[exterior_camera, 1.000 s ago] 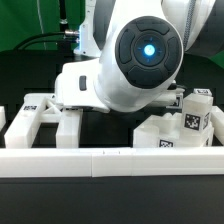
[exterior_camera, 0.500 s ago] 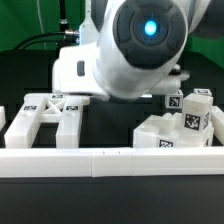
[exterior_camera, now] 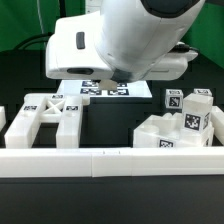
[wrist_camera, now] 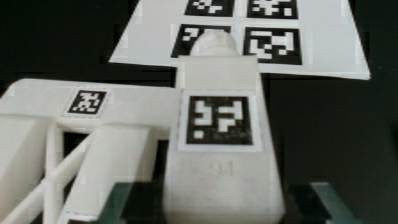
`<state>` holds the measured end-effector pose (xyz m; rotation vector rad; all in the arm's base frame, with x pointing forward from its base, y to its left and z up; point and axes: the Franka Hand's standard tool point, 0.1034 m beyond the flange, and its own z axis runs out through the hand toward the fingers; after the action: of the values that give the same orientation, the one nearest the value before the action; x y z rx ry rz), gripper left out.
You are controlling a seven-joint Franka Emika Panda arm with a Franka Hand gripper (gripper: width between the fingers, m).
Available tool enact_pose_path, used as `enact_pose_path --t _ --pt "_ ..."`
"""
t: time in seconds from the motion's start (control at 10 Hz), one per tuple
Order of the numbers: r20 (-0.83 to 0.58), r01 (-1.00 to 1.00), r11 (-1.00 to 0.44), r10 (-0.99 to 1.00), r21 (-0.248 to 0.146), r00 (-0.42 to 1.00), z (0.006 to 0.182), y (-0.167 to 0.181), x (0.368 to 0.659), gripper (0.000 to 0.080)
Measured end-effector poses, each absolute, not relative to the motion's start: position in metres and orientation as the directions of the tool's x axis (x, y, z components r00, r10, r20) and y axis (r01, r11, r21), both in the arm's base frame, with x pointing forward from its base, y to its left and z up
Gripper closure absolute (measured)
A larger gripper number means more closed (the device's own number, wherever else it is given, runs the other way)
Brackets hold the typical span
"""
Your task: Assemble chair
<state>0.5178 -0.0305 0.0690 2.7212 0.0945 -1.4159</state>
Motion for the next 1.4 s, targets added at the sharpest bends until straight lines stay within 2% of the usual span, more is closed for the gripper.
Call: enact_pose_path --t 0.1,0.2,0.4,0.6,0.9,1.2,1.4 --pt "-0.751 0.064 -0.998 0.025 0.023 0.659 0.063 -0.028 0.532 0.0515" --pt "-0.713 0.024 -1.0 0.007 0.014 0.701 0.076 -0.023 0.534 0.0515" --pt "-0.611 -0.015 -0.999 -0.029 0.028 0.791 0.091 -0.016 0.551 0.0515" --pt "-0.472 -0.014 -1.0 -0.024 0.026 0.881 0.087 -0.018 0.556 0.0515" --pt "-0.296 -0.03 -0.999 -0.037 0.028 0.955 0.088 -0.018 0.566 0.0515" --pt "-0.118 -0.059 -0.998 -0.061 0.017 0.991 0.108 -0.005 0.584 0.0515" --pt "0.068 -0.058 -0.998 -0.056 0.027 0.996 0.105 -0.009 0.59 0.0515"
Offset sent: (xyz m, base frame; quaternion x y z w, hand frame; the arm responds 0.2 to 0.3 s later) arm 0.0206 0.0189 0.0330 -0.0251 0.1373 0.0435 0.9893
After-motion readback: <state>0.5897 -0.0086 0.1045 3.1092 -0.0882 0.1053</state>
